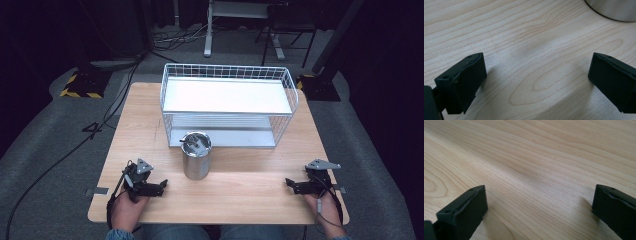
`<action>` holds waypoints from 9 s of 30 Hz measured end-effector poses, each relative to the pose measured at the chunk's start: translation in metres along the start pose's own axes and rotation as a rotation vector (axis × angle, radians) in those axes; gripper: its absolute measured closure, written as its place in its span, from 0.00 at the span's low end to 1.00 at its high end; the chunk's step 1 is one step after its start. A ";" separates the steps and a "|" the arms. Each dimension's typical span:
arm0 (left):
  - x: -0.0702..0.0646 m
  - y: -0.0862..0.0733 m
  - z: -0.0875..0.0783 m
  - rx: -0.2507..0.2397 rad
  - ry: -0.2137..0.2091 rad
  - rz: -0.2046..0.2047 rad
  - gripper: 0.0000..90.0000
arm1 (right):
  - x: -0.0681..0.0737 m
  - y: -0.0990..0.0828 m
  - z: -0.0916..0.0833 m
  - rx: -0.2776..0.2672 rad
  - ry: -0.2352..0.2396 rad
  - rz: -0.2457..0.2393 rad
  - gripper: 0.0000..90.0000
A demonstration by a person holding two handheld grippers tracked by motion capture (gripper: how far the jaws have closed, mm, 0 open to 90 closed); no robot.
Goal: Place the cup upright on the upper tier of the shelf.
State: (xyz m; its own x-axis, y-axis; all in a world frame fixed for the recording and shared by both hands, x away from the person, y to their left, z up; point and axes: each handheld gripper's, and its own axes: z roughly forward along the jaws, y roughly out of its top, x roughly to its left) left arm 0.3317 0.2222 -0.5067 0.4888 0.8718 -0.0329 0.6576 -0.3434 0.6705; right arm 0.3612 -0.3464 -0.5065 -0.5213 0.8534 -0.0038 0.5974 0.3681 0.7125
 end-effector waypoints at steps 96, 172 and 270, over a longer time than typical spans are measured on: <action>-0.067 0.098 0.000 -0.473 -0.297 0.111 0.00 | 0.000 -0.001 -0.002 -0.016 0.009 -0.010 0.06; -0.062 0.152 -0.065 -0.523 -0.252 0.149 0.04 | 0.001 -0.001 -0.003 -0.027 0.014 -0.018 0.12; -0.088 0.353 -0.025 -0.562 -0.170 0.079 0.04 | 0.002 -0.001 -0.003 -0.036 0.025 -0.026 0.15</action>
State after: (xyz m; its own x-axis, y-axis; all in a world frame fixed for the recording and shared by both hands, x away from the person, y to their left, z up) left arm 0.5068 0.0331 -0.2481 0.6396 0.7668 -0.0542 0.2335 -0.1267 0.9641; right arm 0.3574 -0.3467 -0.5053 -0.5515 0.8341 -0.0058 0.5615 0.3764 0.7369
